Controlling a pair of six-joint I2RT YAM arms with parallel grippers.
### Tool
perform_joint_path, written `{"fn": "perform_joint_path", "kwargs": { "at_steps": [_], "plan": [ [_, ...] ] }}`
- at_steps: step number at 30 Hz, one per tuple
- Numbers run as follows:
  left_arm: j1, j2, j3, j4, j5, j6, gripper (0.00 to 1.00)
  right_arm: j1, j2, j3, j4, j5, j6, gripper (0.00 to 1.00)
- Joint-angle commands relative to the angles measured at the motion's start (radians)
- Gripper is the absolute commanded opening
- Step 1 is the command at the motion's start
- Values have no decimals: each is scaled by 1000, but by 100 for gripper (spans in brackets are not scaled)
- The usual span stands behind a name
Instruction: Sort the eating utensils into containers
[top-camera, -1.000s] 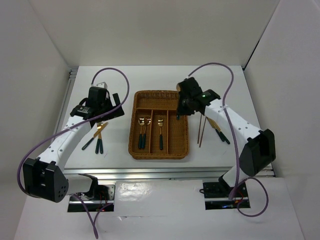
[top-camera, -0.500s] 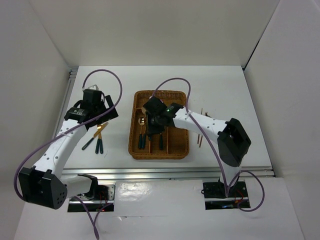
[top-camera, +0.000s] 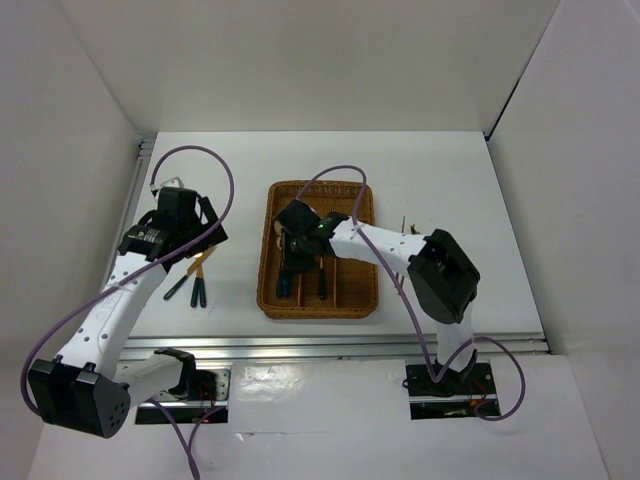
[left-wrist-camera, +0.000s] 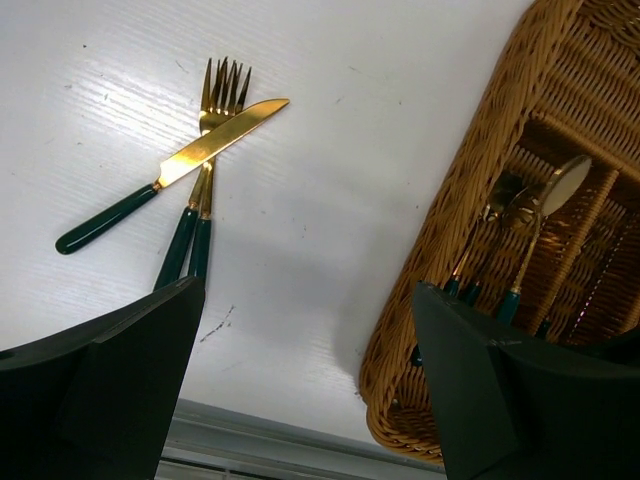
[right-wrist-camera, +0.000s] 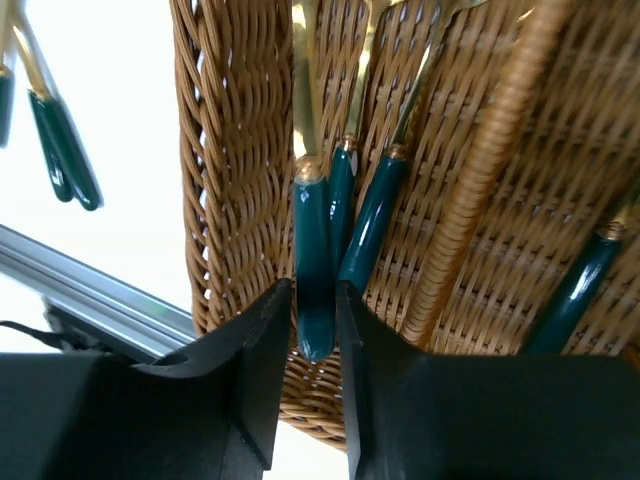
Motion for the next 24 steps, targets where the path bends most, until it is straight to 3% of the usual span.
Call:
{"fn": "perform_joint_path", "kwargs": {
  "at_steps": [1, 4, 9, 12, 19, 24],
  "plan": [
    [6, -18, -5, -10, -34, -16, 100, 29, 6, 39, 31, 8, 24, 34],
    [6, -18, -15, -10, -8, -16, 100, 29, 6, 48, 22, 17, 15, 39],
    [15, 3, -48, 8, 26, -38, 100, 29, -20, 70, 13, 44, -51, 66],
    [27, 13, -69, 8, 44, -50, 100, 29, -57, 81, -7, 107, -77, 75],
    [113, 60, -109, 17, 35, -72, 100, -36, -163, 49, 2, 187, -186, 82],
    [246, 88, -170, 43, 59, -144, 100, -246, -245, -39, 45, 39, -233, 79]
  ]
}}
